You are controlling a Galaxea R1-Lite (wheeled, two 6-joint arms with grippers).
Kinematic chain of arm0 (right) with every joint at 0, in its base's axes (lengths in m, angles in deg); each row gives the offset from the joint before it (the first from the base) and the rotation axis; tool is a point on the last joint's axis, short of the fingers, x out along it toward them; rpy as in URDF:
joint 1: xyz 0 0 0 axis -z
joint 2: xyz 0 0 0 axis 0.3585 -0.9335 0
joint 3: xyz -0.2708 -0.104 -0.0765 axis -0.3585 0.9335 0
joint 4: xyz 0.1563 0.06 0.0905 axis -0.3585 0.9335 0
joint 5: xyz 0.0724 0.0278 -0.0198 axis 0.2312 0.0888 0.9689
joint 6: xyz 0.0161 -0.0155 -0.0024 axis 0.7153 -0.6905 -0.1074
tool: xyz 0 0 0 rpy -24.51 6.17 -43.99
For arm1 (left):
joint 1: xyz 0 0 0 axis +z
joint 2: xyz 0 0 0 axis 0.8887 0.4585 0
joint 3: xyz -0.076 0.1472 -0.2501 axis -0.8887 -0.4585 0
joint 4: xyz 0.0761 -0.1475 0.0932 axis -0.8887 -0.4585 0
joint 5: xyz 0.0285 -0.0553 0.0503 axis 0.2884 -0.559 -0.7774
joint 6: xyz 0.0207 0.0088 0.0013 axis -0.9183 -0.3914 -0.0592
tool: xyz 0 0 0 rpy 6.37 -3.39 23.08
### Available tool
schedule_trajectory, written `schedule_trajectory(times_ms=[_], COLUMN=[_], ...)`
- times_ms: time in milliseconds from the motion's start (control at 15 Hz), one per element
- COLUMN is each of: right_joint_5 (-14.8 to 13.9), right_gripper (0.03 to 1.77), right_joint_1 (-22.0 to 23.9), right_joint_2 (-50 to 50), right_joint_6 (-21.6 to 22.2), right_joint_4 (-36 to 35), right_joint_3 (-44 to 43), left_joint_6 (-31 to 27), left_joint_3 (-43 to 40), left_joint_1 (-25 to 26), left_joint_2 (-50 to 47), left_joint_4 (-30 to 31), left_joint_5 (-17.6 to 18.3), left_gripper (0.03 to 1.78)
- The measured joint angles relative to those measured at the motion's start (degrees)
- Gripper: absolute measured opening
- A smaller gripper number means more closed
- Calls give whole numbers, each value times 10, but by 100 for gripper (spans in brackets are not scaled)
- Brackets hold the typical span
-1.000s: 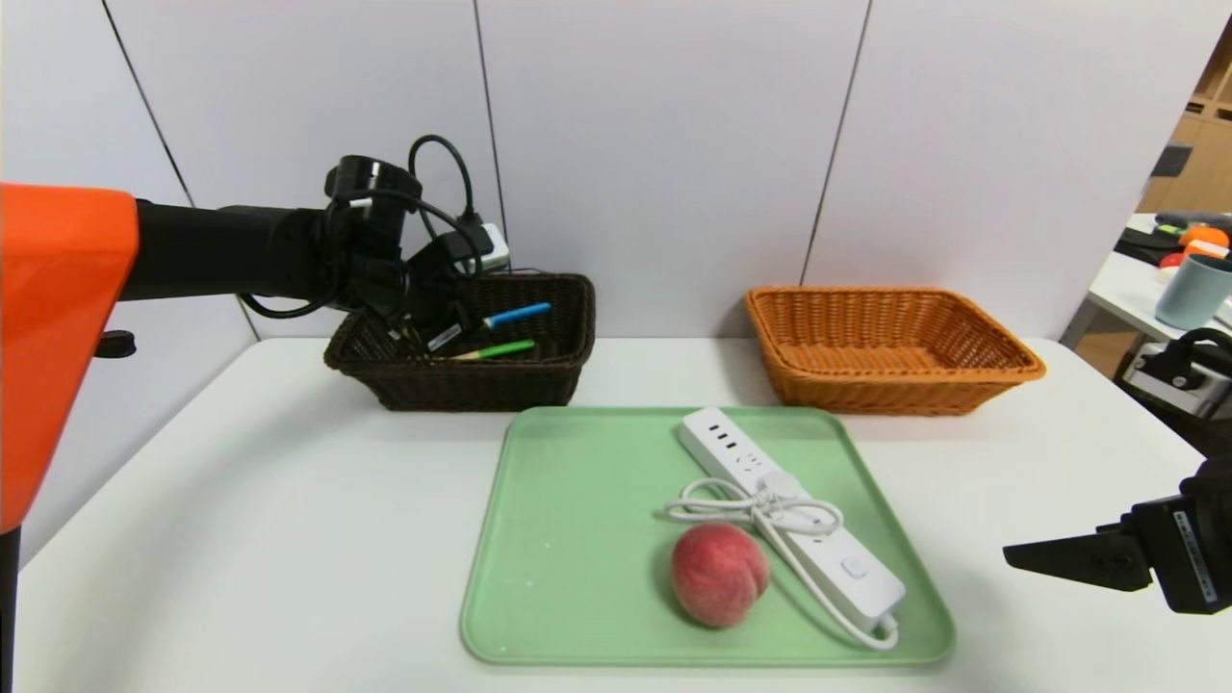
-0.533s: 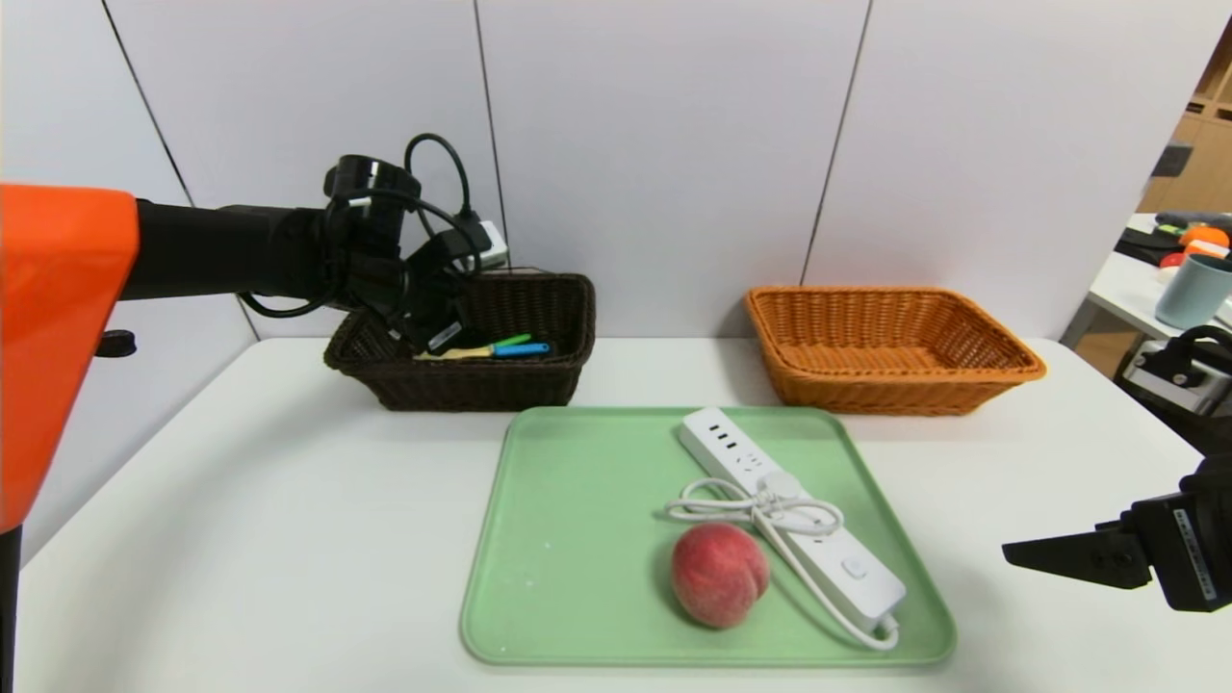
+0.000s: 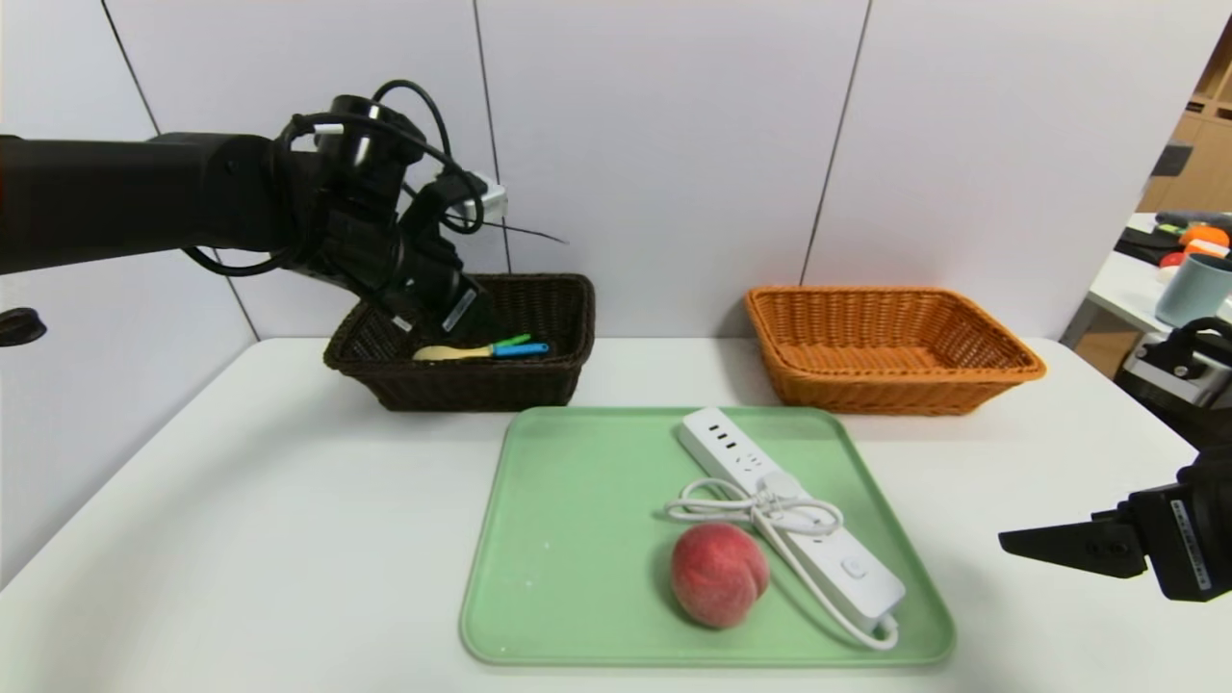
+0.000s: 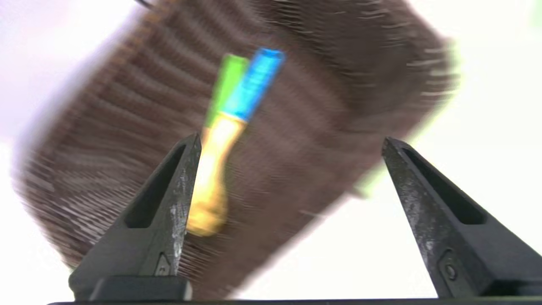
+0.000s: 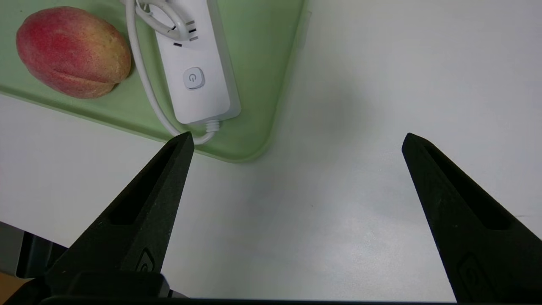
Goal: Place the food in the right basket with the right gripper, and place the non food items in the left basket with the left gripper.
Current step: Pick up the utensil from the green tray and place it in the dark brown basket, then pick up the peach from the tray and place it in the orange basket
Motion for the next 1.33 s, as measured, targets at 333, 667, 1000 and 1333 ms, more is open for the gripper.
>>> schedule_trajectory(times_ms=[333, 667, 1000, 1333], right_joint_5=[-1, -1, -1, -1], right_gripper=[170, 170, 170, 170], right_joint_1=[0, 0, 0, 0], right_joint_2=[3, 4, 8, 12], right_joint_6=[1, 0, -1, 0], right_joint_4=[0, 0, 0, 1], right_joint_3=[1, -1, -1, 0], left_joint_6=[100, 178, 185, 202], left_joint_3=[-89, -168, -265, -303], left_joint_1=[-79, -123, -172, -259], left_joint_2=[-86, -160, -219, -226], left_joint_4=[-12, -13, -6, 24], left_joint_5=[-35, -44, -49, -50], left_gripper=[161, 166, 167, 169])
